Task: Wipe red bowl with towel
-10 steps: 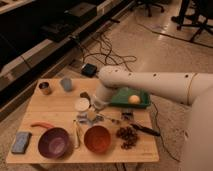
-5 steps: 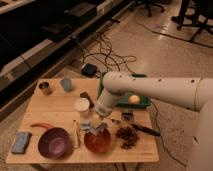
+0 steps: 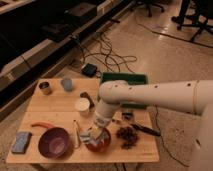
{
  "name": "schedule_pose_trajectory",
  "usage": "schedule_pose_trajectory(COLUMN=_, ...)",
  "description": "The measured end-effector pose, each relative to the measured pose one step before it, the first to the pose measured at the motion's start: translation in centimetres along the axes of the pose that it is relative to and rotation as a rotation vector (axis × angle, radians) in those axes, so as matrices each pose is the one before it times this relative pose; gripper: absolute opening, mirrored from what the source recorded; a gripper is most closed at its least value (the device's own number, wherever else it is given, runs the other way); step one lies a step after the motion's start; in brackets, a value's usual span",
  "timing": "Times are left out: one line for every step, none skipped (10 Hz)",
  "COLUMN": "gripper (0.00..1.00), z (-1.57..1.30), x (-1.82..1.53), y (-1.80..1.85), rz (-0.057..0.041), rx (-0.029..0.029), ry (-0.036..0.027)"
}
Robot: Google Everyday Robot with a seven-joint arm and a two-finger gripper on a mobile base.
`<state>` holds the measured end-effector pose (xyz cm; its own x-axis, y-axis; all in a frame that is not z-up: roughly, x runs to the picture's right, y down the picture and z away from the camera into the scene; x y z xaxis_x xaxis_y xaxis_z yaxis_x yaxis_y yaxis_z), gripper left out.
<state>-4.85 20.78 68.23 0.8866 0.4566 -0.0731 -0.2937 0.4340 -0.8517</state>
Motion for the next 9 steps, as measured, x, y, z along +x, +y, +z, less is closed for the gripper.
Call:
schedule_pose_trajectory(gripper=0.00, z=0.024, x=-0.103, y=0.051, rz=-0.00146, rx=-0.00112, ry=-0.00034)
schedule_pose_trajectory(gripper=0.00, z=0.068, x=-0.110, y=0.028, rz=-0.00179, rx=-0.00059, ry=-0.00102)
schedule_pose_trajectory(gripper=0.00, z=-0.047, x=0.108, y=-0.027, rz=0.00176, rx=0.00042, ry=0.00038)
schedule_pose_trajectory(gripper=0.00, z=-0.041, x=0.099, y=-0.044, rz=0.00111, rx=0.00035, ry=0.00030)
schedule_pose_trajectory(gripper=0.00, z=0.060, x=-0.145, y=0.059, rz=-0.00325, rx=-0.00104, ry=0.00086)
schedule_pose_trajectory(gripper=0.00, z=-0.006, x=-0.011, y=0.003, rz=-0.00034, rx=0.00003, ry=0.00024)
schedule_pose_trajectory(gripper=0.00, z=0.030, x=0.093, y=-0.008, rz=0.00032, rx=-0.00123, ry=0.00294)
schedule_pose_trajectory(gripper=0.00, z=0.166, x=0.271, y=-0.040, rz=0.00904, rx=-0.00323, ry=0.01190)
schedule_pose_trajectory(gripper=0.00, z=0.548, x=0.417, y=0.003, rz=0.01054, rx=-0.00154, ry=0.01878)
